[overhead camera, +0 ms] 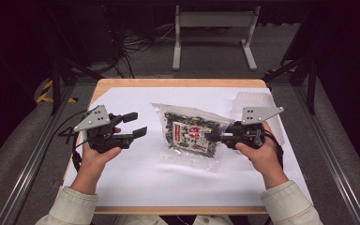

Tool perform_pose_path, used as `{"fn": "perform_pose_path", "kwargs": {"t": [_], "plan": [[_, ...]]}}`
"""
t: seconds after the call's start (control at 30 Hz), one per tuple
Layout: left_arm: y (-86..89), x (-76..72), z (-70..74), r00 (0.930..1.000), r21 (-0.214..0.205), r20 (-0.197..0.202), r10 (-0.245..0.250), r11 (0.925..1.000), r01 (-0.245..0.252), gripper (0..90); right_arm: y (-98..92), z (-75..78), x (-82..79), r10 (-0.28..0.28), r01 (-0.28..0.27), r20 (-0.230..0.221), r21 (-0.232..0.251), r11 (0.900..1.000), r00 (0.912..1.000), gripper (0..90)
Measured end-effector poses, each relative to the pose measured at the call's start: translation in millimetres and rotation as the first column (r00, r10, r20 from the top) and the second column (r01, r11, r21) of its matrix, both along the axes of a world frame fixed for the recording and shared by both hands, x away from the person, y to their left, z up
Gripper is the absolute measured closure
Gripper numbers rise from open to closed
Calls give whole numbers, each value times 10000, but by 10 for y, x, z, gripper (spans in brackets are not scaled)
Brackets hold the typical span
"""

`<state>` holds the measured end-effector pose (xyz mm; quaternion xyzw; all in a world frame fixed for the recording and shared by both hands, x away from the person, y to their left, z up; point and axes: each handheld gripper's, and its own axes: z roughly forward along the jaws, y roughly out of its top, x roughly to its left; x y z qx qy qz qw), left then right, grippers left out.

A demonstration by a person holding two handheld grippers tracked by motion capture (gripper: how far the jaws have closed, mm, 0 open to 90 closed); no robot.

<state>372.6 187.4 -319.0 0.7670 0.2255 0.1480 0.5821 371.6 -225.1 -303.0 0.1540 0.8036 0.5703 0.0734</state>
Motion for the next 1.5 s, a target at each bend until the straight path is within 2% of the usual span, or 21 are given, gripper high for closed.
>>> {"fn": "perform_pose_path", "kwargs": {"t": [0.2,0.53,0.87,0.97,1.0,1.07,1.2,1.5], "plan": [[73,63,-202,9981,247,-484,390,9990,-379,331,-131,126,14,-634,633,-96,-129,9979,9979,767],[132,134,-472,9928,616,-900,792,9954,-738,274,-266,270,59,-1487,1486,-89,-99,9888,9888,767],[200,177,-650,9906,648,-1001,930,9941,-868,234,-389,380,121,-2211,2211,-147,-25,9752,9751,766],[207,178,-721,9877,703,-1136,1075,9925,-1000,230,-444,411,155,-2415,2415,-180,1,9704,9702,767],[209,178,-755,9842,834,-1262,1246,9899,-1146,230,-461,422,163,-2494,2494,-205,-15,9684,9682,767],[216,181,-801,9816,956,-1373,1327,9881,-1202,230,-498,449,181,-2676,2676,-193,-32,9635,9633,766],[209,183,-874,9763,1087,-1640,1409,9863,-1241,230,-557,483,217,-2820,2824,-296,82,9593,9589,767],[145,193,-938,9828,1668,-1396,1210,9812,-971,222,-700,548,324,-3376,3385,-478,140,9408,9401,767]]}}
